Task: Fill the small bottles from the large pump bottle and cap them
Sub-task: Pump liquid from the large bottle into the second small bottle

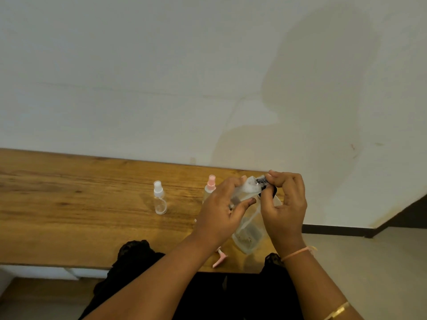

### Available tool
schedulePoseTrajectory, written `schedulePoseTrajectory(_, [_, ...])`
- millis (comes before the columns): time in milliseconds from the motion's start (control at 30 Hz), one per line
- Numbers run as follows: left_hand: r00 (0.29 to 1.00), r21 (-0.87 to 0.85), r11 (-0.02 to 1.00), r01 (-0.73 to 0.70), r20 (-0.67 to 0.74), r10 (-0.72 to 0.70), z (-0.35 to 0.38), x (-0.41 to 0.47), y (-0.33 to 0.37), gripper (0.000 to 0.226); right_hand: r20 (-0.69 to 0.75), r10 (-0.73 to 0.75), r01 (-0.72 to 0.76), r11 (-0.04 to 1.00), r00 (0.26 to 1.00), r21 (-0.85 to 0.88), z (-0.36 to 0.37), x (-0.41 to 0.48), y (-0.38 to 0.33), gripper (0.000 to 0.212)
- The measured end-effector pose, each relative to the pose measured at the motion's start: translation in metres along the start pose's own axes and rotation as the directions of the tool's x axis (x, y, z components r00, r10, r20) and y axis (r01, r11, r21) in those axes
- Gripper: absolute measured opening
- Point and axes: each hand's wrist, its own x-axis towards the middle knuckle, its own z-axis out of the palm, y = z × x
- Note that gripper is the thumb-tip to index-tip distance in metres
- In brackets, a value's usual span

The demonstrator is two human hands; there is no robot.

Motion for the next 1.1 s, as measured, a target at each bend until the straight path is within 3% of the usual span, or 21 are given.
schedulePoseTrajectory(400, [0.995,0.124,0.992,-0.002,-0.103,0.015,-0.004,0.001,0.008,0.045,0.0,0.023,-0.023,0.999,1.0,0.049,-0.007,0.005,-0.006,0.017])
schedulePoseTrajectory(800, [0.992,0.008,0.994,0.111,-0.06,-0.11,-0.002,-0.002,0.009,0.067,0.012,0.064,-0.064,0.997,0.998,0.048,-0.01,0.007,-0.005,0.022])
schedulePoseTrajectory(1100, [0.982,-0.043,0.988,0.148,-0.11,-0.152,-0.005,-0.002,0.006,0.039,0.035,0.045,-0.046,0.999,0.998,0.024,-0.011,0.005,-0.008,0.025])
